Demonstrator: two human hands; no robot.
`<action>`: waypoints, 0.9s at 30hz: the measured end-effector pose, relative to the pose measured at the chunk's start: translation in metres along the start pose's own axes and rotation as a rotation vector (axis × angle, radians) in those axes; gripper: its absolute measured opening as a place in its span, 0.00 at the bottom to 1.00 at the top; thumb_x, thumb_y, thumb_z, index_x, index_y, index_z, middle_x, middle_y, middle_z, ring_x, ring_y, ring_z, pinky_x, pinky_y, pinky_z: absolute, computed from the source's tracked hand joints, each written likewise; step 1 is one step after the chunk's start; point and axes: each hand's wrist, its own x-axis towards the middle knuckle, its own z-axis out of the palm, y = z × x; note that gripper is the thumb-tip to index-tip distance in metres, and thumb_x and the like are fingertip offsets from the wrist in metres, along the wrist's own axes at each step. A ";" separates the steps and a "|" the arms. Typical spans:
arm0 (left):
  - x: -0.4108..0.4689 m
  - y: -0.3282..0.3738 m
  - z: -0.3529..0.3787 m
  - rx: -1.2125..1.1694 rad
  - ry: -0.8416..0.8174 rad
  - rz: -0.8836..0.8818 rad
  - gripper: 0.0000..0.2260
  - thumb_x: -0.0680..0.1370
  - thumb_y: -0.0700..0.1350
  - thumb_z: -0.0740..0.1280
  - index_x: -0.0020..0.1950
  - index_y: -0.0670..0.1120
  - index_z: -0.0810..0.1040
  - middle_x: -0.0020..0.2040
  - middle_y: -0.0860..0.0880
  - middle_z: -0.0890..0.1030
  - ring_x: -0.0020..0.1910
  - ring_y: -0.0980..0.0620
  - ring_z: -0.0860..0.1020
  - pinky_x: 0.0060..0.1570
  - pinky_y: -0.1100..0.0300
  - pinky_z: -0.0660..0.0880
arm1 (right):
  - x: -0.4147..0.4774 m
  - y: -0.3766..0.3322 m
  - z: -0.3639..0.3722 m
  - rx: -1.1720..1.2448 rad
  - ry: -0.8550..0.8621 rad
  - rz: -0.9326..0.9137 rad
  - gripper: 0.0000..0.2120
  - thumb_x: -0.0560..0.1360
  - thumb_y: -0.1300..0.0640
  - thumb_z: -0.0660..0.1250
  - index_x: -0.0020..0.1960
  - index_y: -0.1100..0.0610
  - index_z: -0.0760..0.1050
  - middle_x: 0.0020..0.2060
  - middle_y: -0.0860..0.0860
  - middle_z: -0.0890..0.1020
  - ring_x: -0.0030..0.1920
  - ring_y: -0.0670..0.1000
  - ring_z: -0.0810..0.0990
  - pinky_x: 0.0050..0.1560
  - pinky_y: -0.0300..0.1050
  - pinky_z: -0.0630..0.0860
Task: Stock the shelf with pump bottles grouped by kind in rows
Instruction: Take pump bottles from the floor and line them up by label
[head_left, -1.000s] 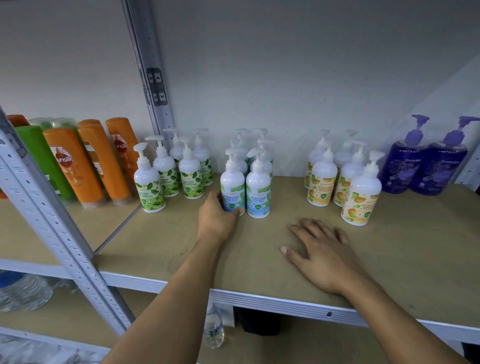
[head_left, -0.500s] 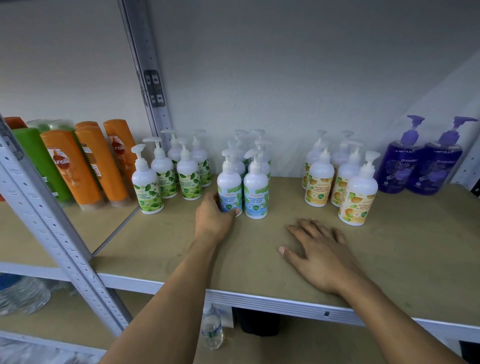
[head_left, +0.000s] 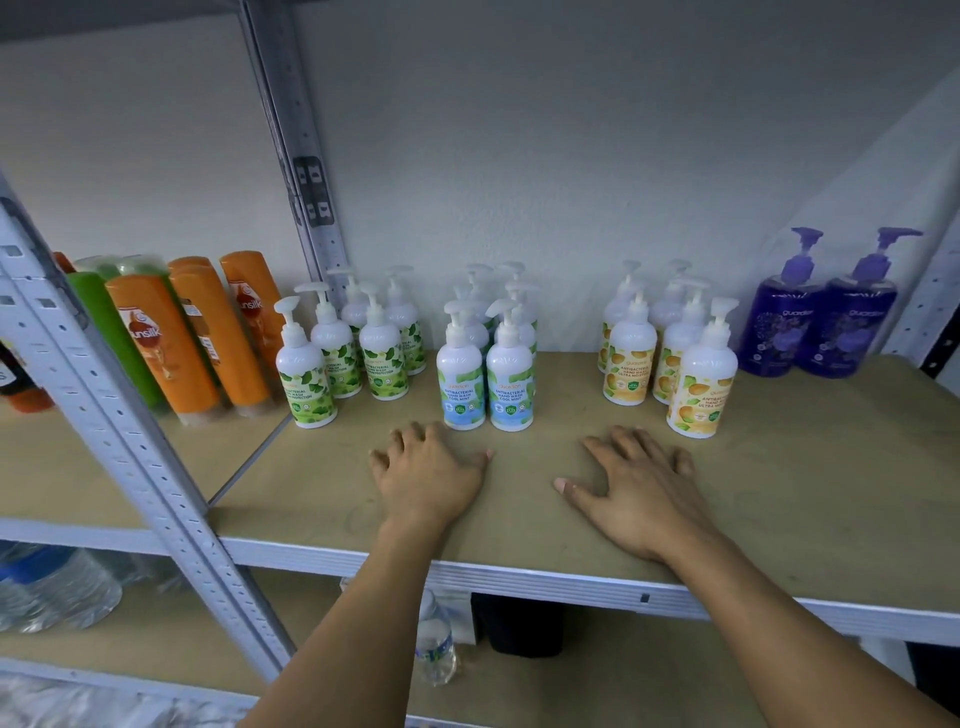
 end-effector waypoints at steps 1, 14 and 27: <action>-0.009 -0.002 -0.003 0.037 -0.036 0.035 0.36 0.73 0.74 0.55 0.72 0.51 0.68 0.74 0.47 0.67 0.76 0.43 0.60 0.73 0.37 0.54 | -0.002 -0.001 -0.001 0.001 0.005 0.010 0.41 0.73 0.23 0.45 0.79 0.42 0.55 0.80 0.48 0.54 0.80 0.52 0.49 0.77 0.62 0.49; -0.114 0.002 -0.029 0.114 -0.238 0.289 0.31 0.80 0.69 0.46 0.81 0.59 0.54 0.82 0.53 0.50 0.81 0.43 0.45 0.75 0.35 0.43 | -0.112 0.045 -0.013 -0.011 -0.011 -0.087 0.43 0.71 0.28 0.34 0.81 0.44 0.50 0.82 0.48 0.50 0.81 0.51 0.47 0.79 0.58 0.46; -0.297 0.138 0.032 0.019 -0.516 0.881 0.31 0.79 0.64 0.59 0.79 0.55 0.60 0.82 0.51 0.52 0.80 0.47 0.51 0.76 0.37 0.47 | -0.419 0.221 0.073 0.117 -0.207 0.189 0.38 0.75 0.33 0.47 0.81 0.48 0.56 0.80 0.53 0.60 0.78 0.56 0.60 0.75 0.57 0.61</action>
